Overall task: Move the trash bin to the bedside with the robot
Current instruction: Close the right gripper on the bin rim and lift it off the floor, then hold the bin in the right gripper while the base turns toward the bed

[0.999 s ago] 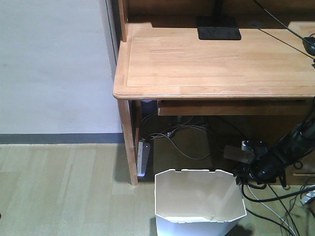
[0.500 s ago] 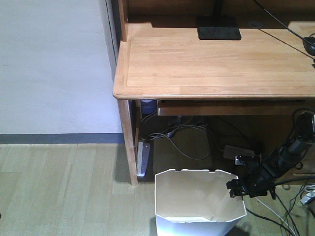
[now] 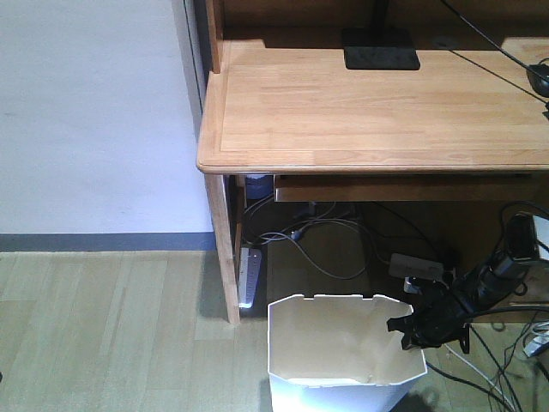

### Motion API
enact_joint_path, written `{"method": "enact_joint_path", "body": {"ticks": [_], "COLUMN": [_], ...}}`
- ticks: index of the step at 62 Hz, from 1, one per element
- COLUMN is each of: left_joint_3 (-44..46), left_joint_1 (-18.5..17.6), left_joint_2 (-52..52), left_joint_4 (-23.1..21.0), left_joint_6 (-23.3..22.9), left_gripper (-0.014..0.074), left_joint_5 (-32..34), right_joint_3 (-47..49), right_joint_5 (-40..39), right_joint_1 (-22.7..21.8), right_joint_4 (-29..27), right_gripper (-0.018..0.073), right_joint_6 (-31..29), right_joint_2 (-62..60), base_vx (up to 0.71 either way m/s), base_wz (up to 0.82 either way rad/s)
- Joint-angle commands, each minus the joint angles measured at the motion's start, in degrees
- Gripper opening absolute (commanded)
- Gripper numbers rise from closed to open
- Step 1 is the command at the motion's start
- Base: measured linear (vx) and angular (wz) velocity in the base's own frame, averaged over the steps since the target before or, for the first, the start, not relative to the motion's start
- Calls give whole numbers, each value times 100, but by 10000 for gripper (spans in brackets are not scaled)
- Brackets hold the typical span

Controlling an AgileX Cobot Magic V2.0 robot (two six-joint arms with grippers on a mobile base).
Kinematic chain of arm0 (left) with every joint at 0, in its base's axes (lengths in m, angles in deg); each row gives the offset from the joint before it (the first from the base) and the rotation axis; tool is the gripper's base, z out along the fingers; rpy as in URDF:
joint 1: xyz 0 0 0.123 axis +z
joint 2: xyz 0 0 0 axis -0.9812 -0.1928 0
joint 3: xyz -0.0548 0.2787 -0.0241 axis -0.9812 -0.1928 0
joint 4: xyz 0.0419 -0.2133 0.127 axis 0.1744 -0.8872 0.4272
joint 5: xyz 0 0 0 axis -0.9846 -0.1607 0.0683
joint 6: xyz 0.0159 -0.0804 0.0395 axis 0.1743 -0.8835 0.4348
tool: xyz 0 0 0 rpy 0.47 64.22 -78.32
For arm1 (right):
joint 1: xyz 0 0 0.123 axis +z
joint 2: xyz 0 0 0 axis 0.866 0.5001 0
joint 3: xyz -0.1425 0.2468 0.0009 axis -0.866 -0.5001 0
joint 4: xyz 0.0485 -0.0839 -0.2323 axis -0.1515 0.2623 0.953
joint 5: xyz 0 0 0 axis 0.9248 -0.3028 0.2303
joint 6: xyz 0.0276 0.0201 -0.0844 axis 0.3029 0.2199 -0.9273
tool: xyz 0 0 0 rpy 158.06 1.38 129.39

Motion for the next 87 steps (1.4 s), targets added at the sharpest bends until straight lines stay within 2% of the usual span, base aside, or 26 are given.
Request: {"method": "enact_joint_path", "body": {"ticks": [1, 5, 13, 20, 31, 34, 40, 51, 70, 87], "left_joint_3": [-160, -160, -160, -160, -160, -160, -160, -160, -160, -160], "left_joint_1": [-35, -35, -35, -35, -35, -35, -35, -35, -35, -35], "left_joint_2": [54, 54, 54, 54, 54, 54, 54, 54, 54, 54], "left_joint_4": [-20, -20, -20, -20, -20, -20, -20, -20, -20, -20], "left_joint_6": [-46, -46, -46, -46, -46, -46, -46, -46, -46, -46], "left_gripper": [-6, -6, -6, -6, -6, -6, -6, -6, -6, -6], "left_joint_5": [425, 425, 425, 425, 425, 425, 425, 425, 425, 425], "right_joint_3": [-4, -104, -518, -964, -1865, -2120, -2668, -3530, -4587, -4995], "right_joint_5": [403, 391, 227, 145, 425, 470, 517, 582, 1020, 1347], "right_joint_1": [-34, -59, -59, -59, -59, -59, -59, -59, -59, -53], "right_joint_4": [-137, -179, -520, -1489, -3247, -3595, -4074, -4274, -4274, -4327], "right_gripper": [-15, -13, -11, -11, -11, -11, -11, -11, -11, -11], "right_joint_6": [-32, -119, -779, -1706, -3620, -4066, -4590, -4934, -4948, -4928], "right_joint_2": [-427, -534, -823, -1165, -1936, -2211, -2757, -3675, -5206, -5986], "base_vx": [0, 0, 0, 0, 0, 0, 0, 0, 0, 0], "base_wz": [0, 0, 0, 0, 0, 0, 0, 0, 0, 0]}}
